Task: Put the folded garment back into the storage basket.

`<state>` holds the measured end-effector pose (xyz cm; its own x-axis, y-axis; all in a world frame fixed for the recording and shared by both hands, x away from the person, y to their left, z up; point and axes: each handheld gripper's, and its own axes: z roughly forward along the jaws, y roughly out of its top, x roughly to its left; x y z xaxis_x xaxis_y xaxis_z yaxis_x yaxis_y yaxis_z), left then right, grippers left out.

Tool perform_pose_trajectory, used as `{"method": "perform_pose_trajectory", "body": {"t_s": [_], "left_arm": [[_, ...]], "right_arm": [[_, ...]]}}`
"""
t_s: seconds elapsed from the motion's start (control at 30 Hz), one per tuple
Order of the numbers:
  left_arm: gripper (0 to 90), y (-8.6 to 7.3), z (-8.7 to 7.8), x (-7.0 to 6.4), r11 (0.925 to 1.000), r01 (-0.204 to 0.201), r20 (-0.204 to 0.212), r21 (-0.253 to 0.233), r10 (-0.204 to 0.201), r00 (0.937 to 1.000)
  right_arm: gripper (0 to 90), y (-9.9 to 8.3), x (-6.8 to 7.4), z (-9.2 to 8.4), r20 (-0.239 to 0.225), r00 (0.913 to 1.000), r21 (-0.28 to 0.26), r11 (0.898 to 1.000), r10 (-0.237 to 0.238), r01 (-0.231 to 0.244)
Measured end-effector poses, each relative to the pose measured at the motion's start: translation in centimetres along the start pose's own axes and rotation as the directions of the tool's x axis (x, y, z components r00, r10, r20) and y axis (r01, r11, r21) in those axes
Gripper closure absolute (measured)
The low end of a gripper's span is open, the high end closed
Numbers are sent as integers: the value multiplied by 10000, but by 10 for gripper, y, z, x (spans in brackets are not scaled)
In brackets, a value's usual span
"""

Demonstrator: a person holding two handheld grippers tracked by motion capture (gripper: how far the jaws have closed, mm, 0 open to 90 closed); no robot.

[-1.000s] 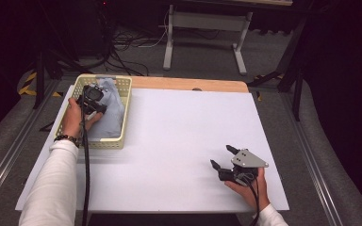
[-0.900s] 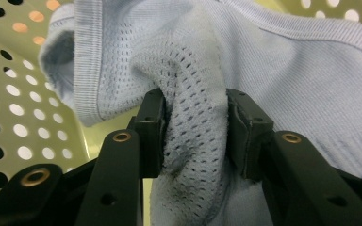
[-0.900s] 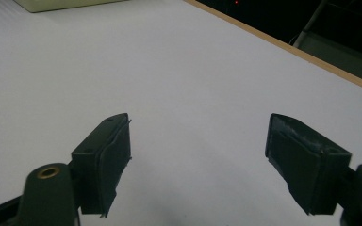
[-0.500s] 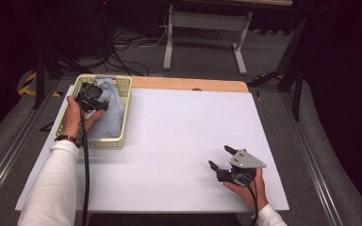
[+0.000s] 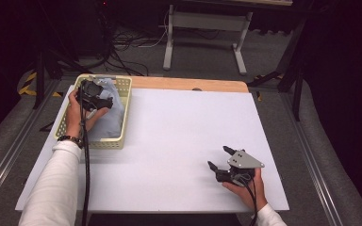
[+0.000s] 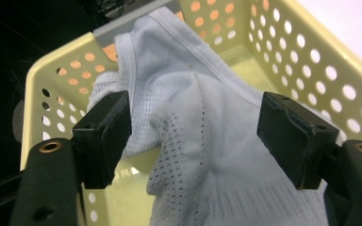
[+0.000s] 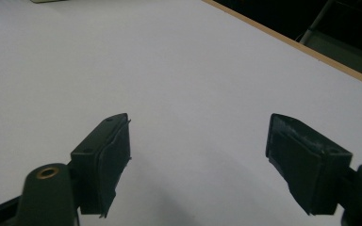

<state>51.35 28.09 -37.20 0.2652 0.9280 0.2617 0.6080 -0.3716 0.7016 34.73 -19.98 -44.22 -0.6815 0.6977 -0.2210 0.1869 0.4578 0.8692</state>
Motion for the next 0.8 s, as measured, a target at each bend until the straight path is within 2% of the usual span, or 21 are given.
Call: {"method": "perform_pose_trajectory", "body": {"t_s": [0.13, 0.33, 0.6, 0.67, 0.8], "left_arm": [[220, 1, 0, -2, 9997, 147, -19, -203, -147, 9999], [171, 3, -2, -5, 9989, 100, 140, -466, -94, 9999], [140, 6, -6, -10, 9962, 160, 471, -856, -120, 9988], [137, 7, -7, -11, 9950, 31, 458, -1000, 15, 9989], [136, 9, -8, -14, 9939, 64, 532, -1102, -5, 9986]], "right_arm": [[232, 0, 1, 1, -63, 10000, 74, 10000, -61, 61], [233, 0, 1, 1, -98, 9999, 81, 9999, -73, 74], [232, 0, 1, 1, -79, 9999, 43, 10000, -81, 81], [231, 0, 1, 1, -65, 10000, 28, 10000, -67, 68], [231, 0, 1, 0, -31, 10000, 10, 10000, -51, 51]]}}
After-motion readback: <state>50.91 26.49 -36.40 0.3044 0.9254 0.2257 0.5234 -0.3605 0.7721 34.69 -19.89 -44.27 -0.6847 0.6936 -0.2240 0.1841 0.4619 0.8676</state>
